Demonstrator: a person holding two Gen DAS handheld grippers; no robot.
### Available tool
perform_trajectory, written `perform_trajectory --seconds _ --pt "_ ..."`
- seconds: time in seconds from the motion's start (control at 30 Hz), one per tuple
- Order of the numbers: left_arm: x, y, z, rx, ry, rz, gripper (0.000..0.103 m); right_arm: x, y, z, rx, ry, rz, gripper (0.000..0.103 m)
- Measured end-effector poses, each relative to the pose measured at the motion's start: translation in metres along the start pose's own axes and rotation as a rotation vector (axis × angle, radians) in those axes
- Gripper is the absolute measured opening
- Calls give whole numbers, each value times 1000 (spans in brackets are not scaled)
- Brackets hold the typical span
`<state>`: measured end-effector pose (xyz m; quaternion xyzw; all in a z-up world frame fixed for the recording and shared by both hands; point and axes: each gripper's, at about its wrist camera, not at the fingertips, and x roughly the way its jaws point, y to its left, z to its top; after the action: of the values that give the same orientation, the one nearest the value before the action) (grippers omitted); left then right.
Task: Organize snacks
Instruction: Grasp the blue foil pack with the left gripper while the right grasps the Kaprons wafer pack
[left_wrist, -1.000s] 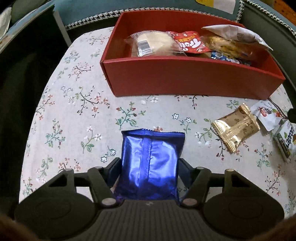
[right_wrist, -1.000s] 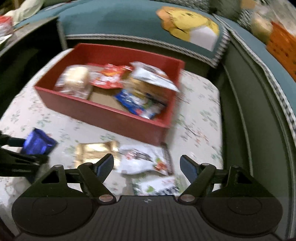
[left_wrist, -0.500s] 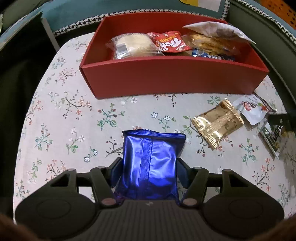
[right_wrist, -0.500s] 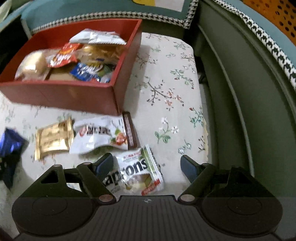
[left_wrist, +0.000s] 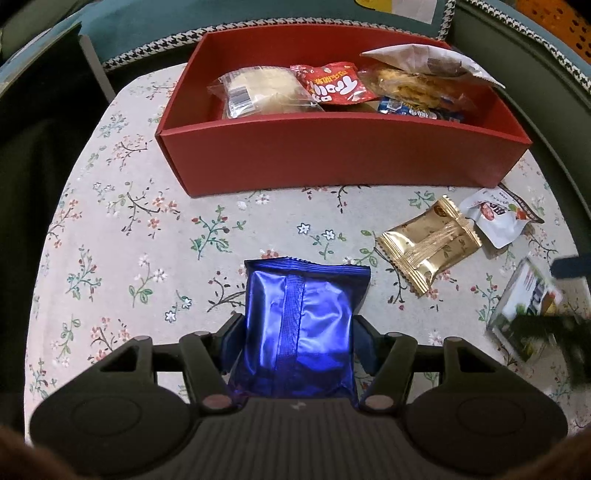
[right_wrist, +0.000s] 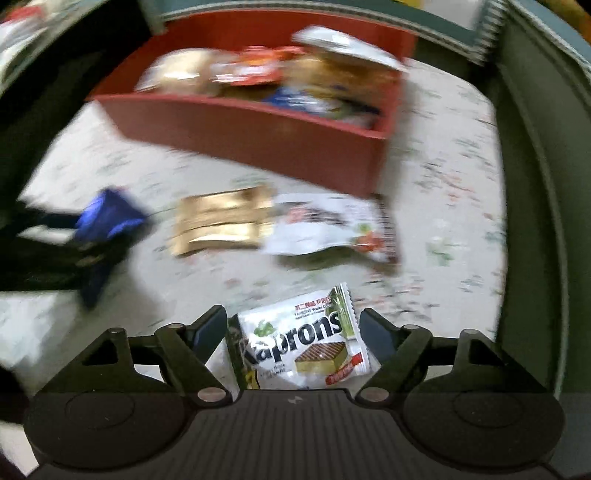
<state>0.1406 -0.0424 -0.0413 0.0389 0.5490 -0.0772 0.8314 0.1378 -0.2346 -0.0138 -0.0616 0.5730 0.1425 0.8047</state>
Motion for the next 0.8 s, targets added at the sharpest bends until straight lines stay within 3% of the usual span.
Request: perform_trajectory --seconds 0.07,0.17,0.37,0.8 --pt "1 1 0 0 4 0 103 -8 6 -3 -32 -1 35 85" --pt "2 0 0 3 8 3 103 -13 12 -5 -54 -21 13 87" --pt "3 0 -2 14 11 5 103 15 15 -4 -93 47 -50 88" --pt "4 -1 -10 13 18 45 103 22 35 -10 -170 42 -112 91"
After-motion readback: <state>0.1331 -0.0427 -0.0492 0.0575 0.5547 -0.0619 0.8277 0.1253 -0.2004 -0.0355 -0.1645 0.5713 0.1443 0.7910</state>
